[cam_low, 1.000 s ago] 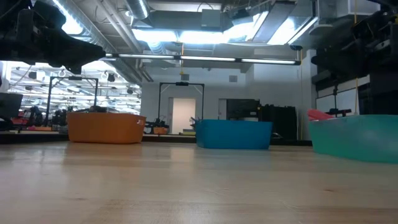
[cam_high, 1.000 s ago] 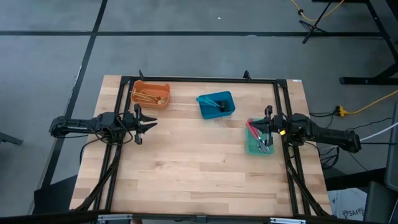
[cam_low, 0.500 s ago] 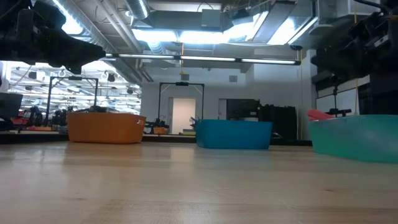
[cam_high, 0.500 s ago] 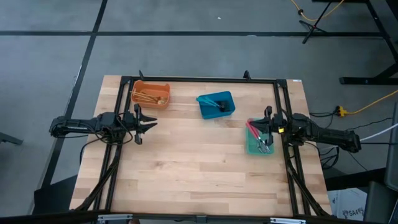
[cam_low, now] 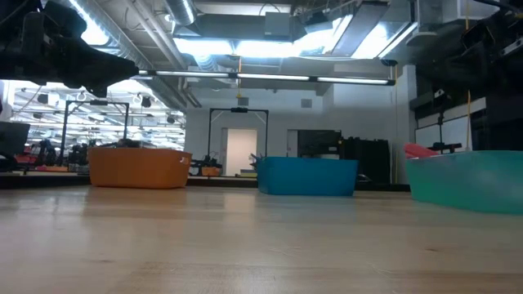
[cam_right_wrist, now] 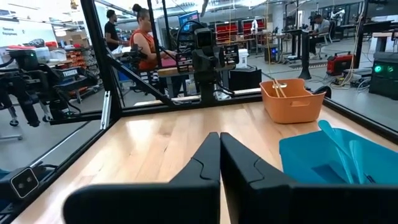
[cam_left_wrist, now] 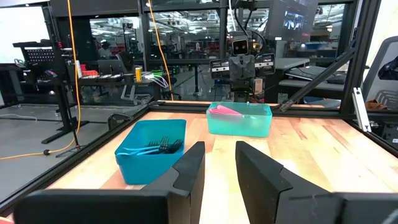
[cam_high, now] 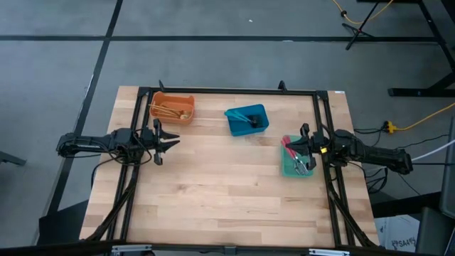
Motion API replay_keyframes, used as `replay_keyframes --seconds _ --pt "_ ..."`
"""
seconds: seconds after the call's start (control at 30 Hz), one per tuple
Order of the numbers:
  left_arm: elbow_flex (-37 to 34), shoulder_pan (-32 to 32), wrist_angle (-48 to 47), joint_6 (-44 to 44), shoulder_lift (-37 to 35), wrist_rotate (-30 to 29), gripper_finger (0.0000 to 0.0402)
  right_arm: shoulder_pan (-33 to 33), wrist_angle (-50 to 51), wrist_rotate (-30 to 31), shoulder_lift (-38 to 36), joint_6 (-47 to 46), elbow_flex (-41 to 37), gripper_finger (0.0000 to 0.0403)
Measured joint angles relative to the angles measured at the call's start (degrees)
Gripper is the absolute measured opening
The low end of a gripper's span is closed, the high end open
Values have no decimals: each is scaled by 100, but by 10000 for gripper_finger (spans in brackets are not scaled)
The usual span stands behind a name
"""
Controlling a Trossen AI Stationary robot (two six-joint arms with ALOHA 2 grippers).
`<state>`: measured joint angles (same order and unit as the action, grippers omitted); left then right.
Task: Sort silverware by color (type)
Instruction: Return to Home Position
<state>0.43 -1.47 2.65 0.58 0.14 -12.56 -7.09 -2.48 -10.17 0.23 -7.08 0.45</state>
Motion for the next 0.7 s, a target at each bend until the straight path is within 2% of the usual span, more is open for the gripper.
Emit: replay_keyframes --seconds 0.3,0.43,0.6,0.7 --pt "0 1 1 0 0 0 84 58 3 22 0 -296 0 1" --pt "0 1 1 0 0 0 84 463 58 368 2 -212 0 0" --pt "0 1 1 0 0 0 84 976 136 1149 2 379 0 0" --pt "0 0 1 0 0 0 84 1096 124 1245 2 750 0 0"
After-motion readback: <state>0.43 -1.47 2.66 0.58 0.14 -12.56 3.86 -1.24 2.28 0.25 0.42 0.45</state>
